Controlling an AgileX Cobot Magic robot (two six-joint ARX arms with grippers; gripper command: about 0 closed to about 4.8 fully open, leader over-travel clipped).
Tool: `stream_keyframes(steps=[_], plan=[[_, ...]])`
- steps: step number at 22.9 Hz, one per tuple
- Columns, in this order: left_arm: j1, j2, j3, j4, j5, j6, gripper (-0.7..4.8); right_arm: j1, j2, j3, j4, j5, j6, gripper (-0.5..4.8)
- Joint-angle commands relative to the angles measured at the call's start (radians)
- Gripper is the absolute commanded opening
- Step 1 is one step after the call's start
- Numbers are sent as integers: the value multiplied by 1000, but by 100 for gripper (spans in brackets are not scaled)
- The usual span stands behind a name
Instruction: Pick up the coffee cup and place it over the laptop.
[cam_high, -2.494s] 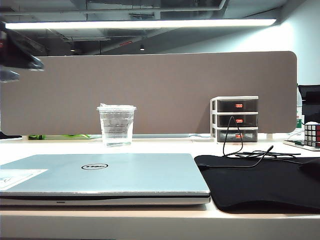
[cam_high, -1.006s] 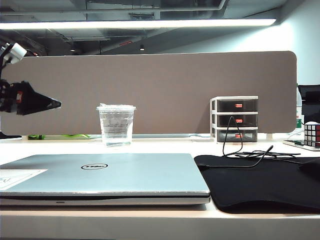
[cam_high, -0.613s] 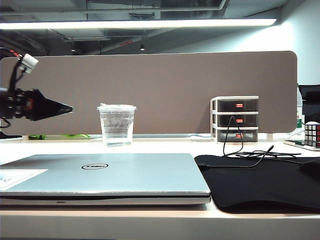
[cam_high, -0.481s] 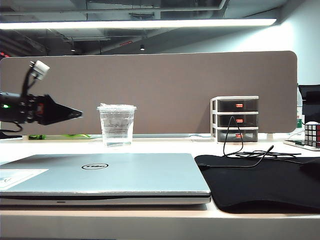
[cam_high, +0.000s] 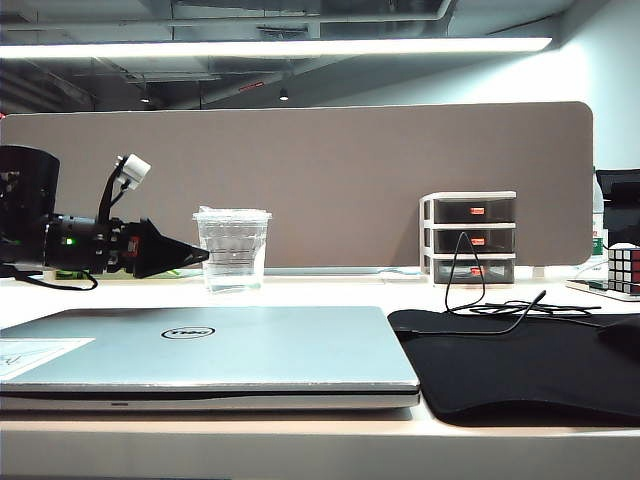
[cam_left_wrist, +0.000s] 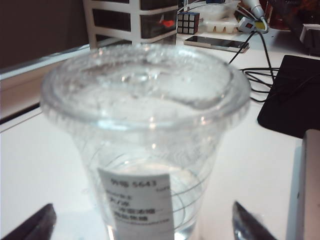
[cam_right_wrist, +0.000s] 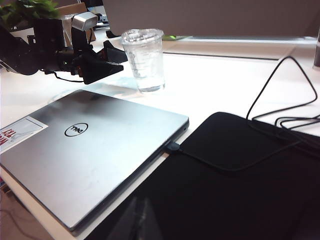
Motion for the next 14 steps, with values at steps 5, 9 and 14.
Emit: stream_keyframes(steps=[5,9,14], plan=[[-6,50,47,6,0,-10,479,1,-2,-6,-3,-3,0,-6],[-35,66,79,6,-1,-11,479,1,-2,-6,-2,-3,0,-6],[-69,90,159,-37,-5,-30,479,1,-2,-6,-1,-3,-1,-6]])
